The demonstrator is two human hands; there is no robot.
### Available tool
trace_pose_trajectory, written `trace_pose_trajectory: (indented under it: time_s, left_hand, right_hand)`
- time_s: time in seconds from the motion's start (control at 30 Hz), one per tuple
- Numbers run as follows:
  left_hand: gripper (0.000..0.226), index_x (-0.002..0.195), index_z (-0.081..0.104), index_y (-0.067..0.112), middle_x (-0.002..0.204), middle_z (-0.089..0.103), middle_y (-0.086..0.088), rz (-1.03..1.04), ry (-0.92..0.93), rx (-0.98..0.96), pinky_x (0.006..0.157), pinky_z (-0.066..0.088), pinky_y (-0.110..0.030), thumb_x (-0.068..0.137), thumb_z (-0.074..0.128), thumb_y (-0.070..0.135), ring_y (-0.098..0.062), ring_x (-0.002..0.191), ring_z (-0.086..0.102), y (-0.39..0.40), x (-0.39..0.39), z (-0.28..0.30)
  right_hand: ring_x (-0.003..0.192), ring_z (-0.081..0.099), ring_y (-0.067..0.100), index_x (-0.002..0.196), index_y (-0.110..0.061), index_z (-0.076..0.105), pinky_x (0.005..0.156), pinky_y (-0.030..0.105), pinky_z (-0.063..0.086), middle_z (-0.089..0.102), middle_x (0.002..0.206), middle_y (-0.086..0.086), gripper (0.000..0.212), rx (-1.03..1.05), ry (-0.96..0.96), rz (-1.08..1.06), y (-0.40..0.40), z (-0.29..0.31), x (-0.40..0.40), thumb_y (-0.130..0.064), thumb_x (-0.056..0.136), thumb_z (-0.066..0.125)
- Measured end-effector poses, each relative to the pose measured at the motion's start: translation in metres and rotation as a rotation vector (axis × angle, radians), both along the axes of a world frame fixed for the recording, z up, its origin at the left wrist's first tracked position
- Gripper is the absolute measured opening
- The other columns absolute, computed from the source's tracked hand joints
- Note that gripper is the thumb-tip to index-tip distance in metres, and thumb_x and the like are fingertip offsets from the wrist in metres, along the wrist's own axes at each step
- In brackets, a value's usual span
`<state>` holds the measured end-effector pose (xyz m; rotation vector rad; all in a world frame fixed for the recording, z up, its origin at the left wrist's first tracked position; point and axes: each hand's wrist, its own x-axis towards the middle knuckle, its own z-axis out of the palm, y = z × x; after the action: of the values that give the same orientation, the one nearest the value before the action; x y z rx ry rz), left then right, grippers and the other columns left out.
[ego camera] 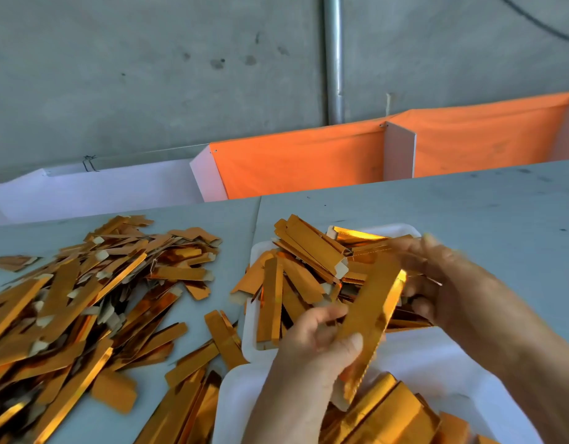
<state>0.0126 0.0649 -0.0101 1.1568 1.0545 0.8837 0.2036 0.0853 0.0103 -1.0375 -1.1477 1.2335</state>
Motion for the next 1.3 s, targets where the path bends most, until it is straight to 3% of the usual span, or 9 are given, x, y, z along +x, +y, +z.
trace_pose_trajectory:
  time_s: [0.13, 0.33, 0.4, 0.57, 0.77, 0.97, 1.03, 1.17, 1.3]
  left_hand:
    - [0.036, 0.116, 0.053, 0.021, 0.093, 0.075, -0.002, -0.087, -0.041, -0.078, 0.073, 0.053, -0.025, 0.084, 0.066, 0.009, -0.013, 0.082, 0.071, 0.002, -0.002, 0.0]
    - [0.034, 0.109, 0.06, 0.026, 0.093, 0.074, -0.004, -0.076, -0.072, -0.015, 0.068, 0.05, -0.024, 0.078, 0.073, 0.021, -0.014, 0.076, 0.068, -0.001, -0.005, 0.004]
    - [0.015, 0.105, 0.063, 0.034, 0.094, 0.072, 0.013, 0.023, 0.075, 0.094, 0.069, 0.05, -0.015, 0.091, 0.057, 0.034, -0.002, 0.083, 0.068, -0.003, -0.004, 0.004]
    - [0.051, 0.108, 0.055, 0.054, 0.105, 0.052, 0.039, 0.224, 0.524, 0.575, 0.072, 0.044, -0.004, 0.067, 0.038, 0.079, 0.016, 0.104, 0.049, -0.009, 0.002, 0.011]
    - [0.061, 0.111, 0.067, 0.025, 0.093, 0.068, 0.018, 0.2, 1.038, 0.971, 0.091, 0.041, -0.025, 0.075, 0.041, 0.066, -0.004, 0.091, 0.063, -0.008, 0.004, 0.005]
    - [0.059, 0.115, 0.067, 0.025, 0.095, 0.069, 0.017, 0.171, 1.072, 0.969, 0.084, 0.049, -0.031, 0.079, 0.048, 0.067, -0.006, 0.09, 0.064, -0.009, 0.001, 0.009]
    - [0.057, 0.129, 0.056, 0.032, 0.112, 0.063, 0.02, 0.128, 1.005, 0.896, 0.092, 0.043, -0.026, 0.08, 0.056, 0.062, -0.004, 0.107, 0.056, -0.012, 0.002, 0.013]
    - [0.067, 0.143, 0.027, 0.047, 0.136, 0.037, 0.031, 0.127, 0.826, 0.85, 0.1, 0.02, -0.005, 0.085, 0.059, 0.051, 0.02, 0.116, 0.018, -0.014, 0.003, 0.007]
    - [0.059, 0.14, 0.033, 0.049, 0.134, 0.038, 0.036, 0.154, 0.768, 0.8, 0.105, 0.034, -0.013, 0.088, 0.06, 0.041, 0.018, 0.122, 0.027, -0.014, 0.002, 0.011]
  right_hand:
    - [0.076, 0.052, 0.017, 0.11, -0.016, 0.071, 0.055, 0.021, 0.043, 0.064, 0.091, 0.007, 0.033, -0.008, -0.032, 0.13, 0.002, -0.001, 0.005, -0.029, 0.081, 0.067]
    - [0.055, 0.052, 0.012, 0.074, -0.009, 0.07, 0.047, 0.019, 0.046, 0.055, 0.063, 0.005, 0.031, -0.036, 0.035, 0.222, -0.001, 0.004, 0.01, -0.034, 0.062, 0.086]
    - [0.05, 0.049, 0.012, 0.067, -0.011, 0.067, 0.046, 0.018, 0.044, 0.053, 0.057, 0.004, 0.038, -0.016, -0.027, 0.195, -0.002, 0.005, 0.008, -0.041, 0.057, 0.088]
    - [0.044, 0.046, 0.012, 0.07, -0.012, 0.069, 0.044, 0.019, 0.042, 0.051, 0.05, 0.004, 0.021, 0.021, -0.09, 0.142, -0.003, 0.007, 0.004, -0.032, 0.067, 0.068]
    - [0.046, 0.055, 0.016, 0.077, -0.006, 0.069, 0.044, 0.019, 0.047, 0.058, 0.056, 0.013, 0.018, -0.022, -0.073, 0.17, -0.005, 0.008, 0.003, -0.022, 0.072, 0.064]
    - [0.048, 0.059, 0.017, 0.075, -0.011, 0.071, 0.045, 0.02, 0.049, 0.06, 0.057, 0.016, 0.011, -0.075, -0.051, 0.227, -0.009, 0.013, 0.001, -0.019, 0.071, 0.066]
    - [0.047, 0.059, 0.017, 0.076, -0.01, 0.072, 0.045, 0.02, 0.049, 0.06, 0.056, 0.017, 0.013, -0.087, -0.031, 0.24, -0.01, 0.013, 0.001, -0.02, 0.068, 0.068]
    - [0.047, 0.06, 0.019, 0.082, -0.005, 0.07, 0.044, 0.021, 0.051, 0.06, 0.058, 0.019, 0.044, -0.108, 0.016, 0.264, -0.01, 0.014, 0.001, -0.031, 0.053, 0.092]
    - [0.049, 0.063, 0.02, 0.084, -0.007, 0.072, 0.045, 0.022, 0.052, 0.062, 0.061, 0.021, 0.063, -0.135, 0.039, 0.289, -0.012, 0.015, -0.001, -0.036, 0.034, 0.097]
